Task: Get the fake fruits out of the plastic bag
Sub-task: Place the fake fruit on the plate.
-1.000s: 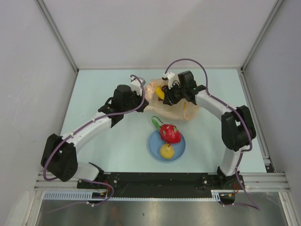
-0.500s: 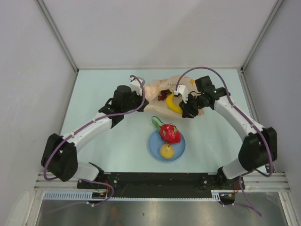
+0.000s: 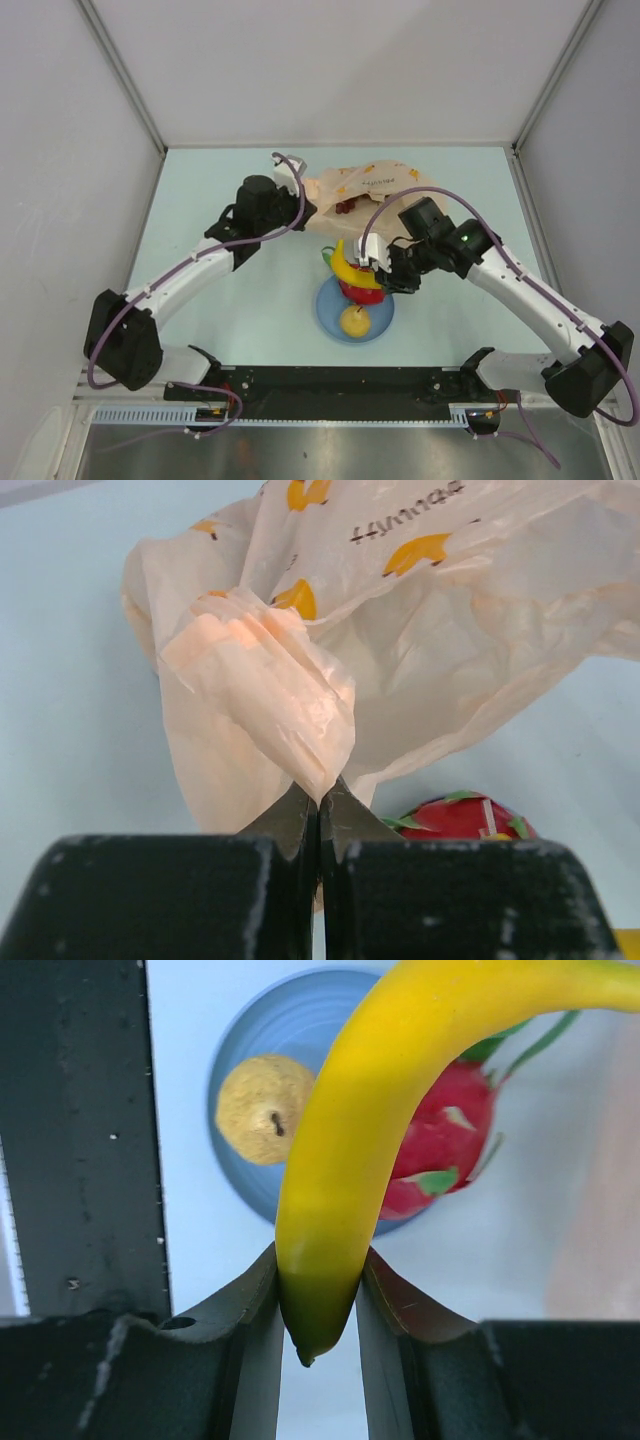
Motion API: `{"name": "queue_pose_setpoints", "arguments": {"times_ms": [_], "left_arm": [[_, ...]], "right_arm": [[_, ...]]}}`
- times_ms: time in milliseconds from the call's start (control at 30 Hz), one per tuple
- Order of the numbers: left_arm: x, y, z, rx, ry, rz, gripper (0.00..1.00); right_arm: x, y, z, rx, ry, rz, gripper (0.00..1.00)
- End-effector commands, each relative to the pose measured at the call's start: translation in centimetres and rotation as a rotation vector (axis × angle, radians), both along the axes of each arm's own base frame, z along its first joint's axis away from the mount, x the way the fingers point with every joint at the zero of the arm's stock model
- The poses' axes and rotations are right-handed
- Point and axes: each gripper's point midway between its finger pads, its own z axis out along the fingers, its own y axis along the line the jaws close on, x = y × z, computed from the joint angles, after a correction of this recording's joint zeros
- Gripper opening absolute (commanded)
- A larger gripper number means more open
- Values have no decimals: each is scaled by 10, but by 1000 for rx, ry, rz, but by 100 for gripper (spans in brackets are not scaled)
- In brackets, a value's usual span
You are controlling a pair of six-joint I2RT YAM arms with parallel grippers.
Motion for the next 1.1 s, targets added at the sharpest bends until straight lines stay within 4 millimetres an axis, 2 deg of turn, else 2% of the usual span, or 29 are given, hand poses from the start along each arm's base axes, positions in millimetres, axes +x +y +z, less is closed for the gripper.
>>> {"name": "queue_pose_setpoints", "arguments": {"times_ms": [0, 33, 100, 133, 200, 233, 267, 333, 367, 400, 433, 467, 500, 533, 567, 600, 633, 667, 700, 733, 767, 833, 867, 933, 1067], "left_arm": [[-20, 2, 44, -92, -69, -43, 0], [-22, 3, 47, -103, -67, -37, 9], [-25, 13, 51, -96, -64, 0, 32], [-24, 18, 53, -89, -73, 13, 46], [-25, 32, 63, -72, -90, 56, 55], [-23, 43, 66, -60, -94, 87, 61], [-21, 52, 79, -62, -104, 124, 64], [-26, 82, 80, -68, -33, 246, 74], [-31, 89, 81, -89, -3, 275, 77], [-44, 89, 74, -118, 70, 242, 80], [-53, 96, 79, -204, 111, 256, 79], [-64, 92, 61, -238, 182, 223, 79], [-74, 82, 62, -316, 220, 159, 75], [-96, 67, 66, -365, 239, 16, 73], [-107, 60, 49, -376, 280, -40, 72], [-110, 56, 52, -390, 251, -89, 72], [-122, 48, 52, -403, 255, -181, 72], [-126, 44, 43, -407, 274, -220, 70], [-127, 41, 44, -420, 272, -254, 65], [-131, 38, 41, -429, 292, -283, 63], [-137, 35, 34, -439, 321, -311, 63], [-135, 38, 33, -446, 307, -298, 65], [-134, 39, 35, -440, 293, -290, 66], [-133, 41, 39, -427, 274, -290, 67], [-130, 40, 57, -426, 219, -314, 71]], "right_arm": [[-24, -1, -4, -12, 55, -36, 19], [-31, 10, -4, 11, 56, -29, 19], [-36, 19, -6, 45, 81, -59, 19], [-29, 27, 1, 103, 107, -142, 19], [-16, 30, 4, 136, 133, -229, 16], [-4, 32, 6, 162, 144, -301, 16], [5, 31, 7, 167, 125, -340, 16], [19, 35, 12, 201, 106, -379, 15], [23, 37, 14, 215, 108, -407, 15], [26, 40, 17, 230, 107, -412, 15], [30, 46, 20, 254, 101, -408, 15], [29, 53, 19, 255, 117, -395, 15], [28, 58, 18, 253, 122, -380, 15], [27, 65, 24, 263, 117, -359, 16], [24, 71, 21, 250, 132, -334, 16], [19, 79, 25, 250, 125, -299, 16], [18, 84, 35, 260, 115, -290, 16], [20, 85, 39, 260, 105, -301, 16], [21, 87, 43, 268, 116, -316, 16], [25, 86, 43, 253, 106, -336, 16], [32, 87, 56, 271, 75, -350, 15], [45, 82, 65, 263, 26, -384, 13], [56, 79, 78, 272, -21, -411, 12], [61, 75, 93, 280, -119, -365, 12], [74, 70, 109, 256, -309, -372, 8]]}}
